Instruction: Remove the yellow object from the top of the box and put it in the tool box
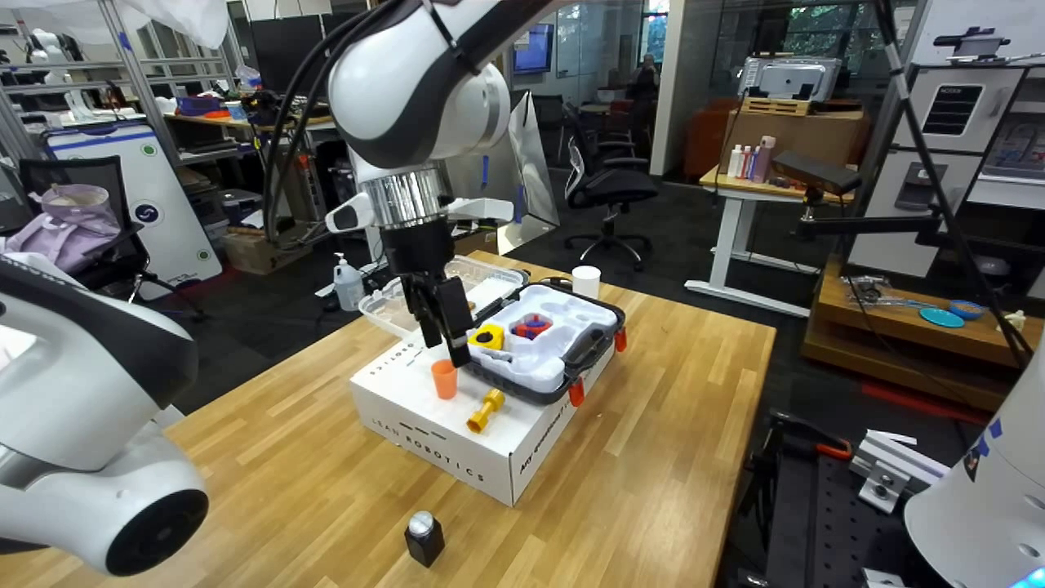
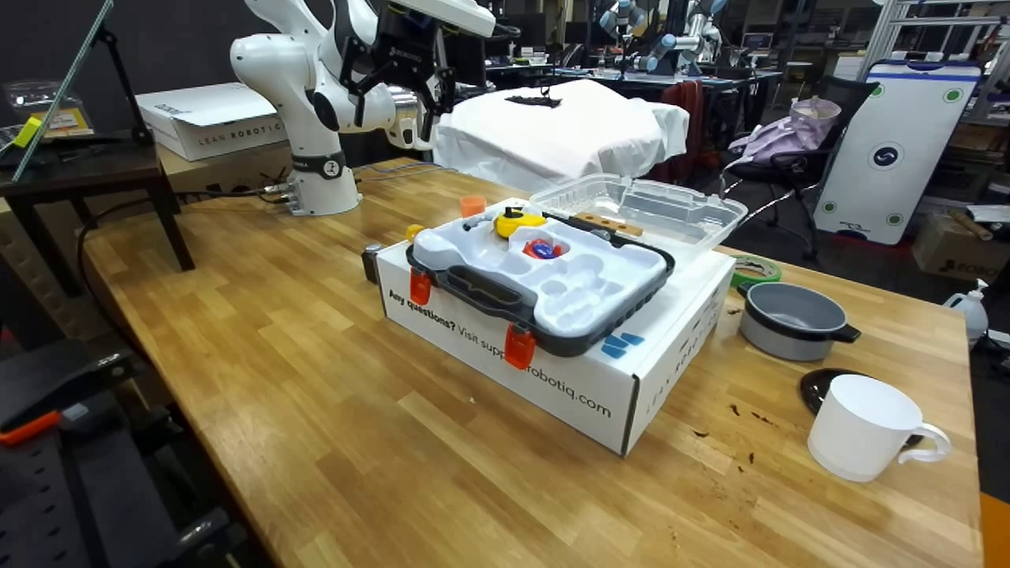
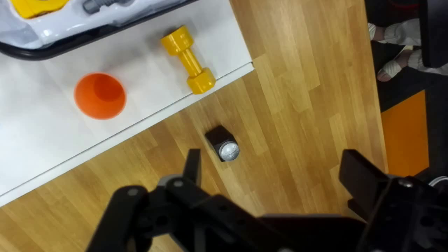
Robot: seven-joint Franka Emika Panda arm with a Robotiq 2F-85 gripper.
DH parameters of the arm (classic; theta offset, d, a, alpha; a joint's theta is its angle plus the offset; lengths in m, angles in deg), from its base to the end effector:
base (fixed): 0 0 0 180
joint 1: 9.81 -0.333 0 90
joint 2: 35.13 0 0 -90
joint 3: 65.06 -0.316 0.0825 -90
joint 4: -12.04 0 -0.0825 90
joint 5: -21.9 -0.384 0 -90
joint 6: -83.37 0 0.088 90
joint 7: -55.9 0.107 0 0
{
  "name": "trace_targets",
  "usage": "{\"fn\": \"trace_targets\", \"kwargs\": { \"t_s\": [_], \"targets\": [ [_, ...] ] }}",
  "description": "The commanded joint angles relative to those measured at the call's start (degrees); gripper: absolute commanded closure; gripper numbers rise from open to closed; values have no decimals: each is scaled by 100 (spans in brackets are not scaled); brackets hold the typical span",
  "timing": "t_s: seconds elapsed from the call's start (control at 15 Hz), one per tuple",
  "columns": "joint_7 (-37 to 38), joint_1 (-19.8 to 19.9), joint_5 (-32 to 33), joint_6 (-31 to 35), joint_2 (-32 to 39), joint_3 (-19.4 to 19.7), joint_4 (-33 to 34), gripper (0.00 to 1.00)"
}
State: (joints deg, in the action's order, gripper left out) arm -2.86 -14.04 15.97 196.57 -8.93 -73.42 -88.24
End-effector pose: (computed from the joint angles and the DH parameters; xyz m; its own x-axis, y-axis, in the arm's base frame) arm 0.6177 0.1375 0.2972 0.3762 0.9265 0.0067 0.8922 -0.3602 -0.2724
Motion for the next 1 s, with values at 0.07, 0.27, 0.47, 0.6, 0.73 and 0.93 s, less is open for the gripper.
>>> {"fn": "trace_targets", "kwargs": {
  "t_s": [0.07, 0.27, 0.47, 0.6, 0.73, 0.93],
  "targets": [
    [-25, 95, 41, -41, 286, -86, 351, 0],
    [-52, 123, 43, -126, 488, -86, 589, 0],
    [-56, 120, 40, -141, 484, -99, 606, 0],
    [-56, 122, 40, -145, 484, -101, 607, 0],
    [-56, 124, 39, -146, 484, -100, 607, 0],
    [-56, 124, 39, -147, 484, -101, 607, 0]
  ]
}}
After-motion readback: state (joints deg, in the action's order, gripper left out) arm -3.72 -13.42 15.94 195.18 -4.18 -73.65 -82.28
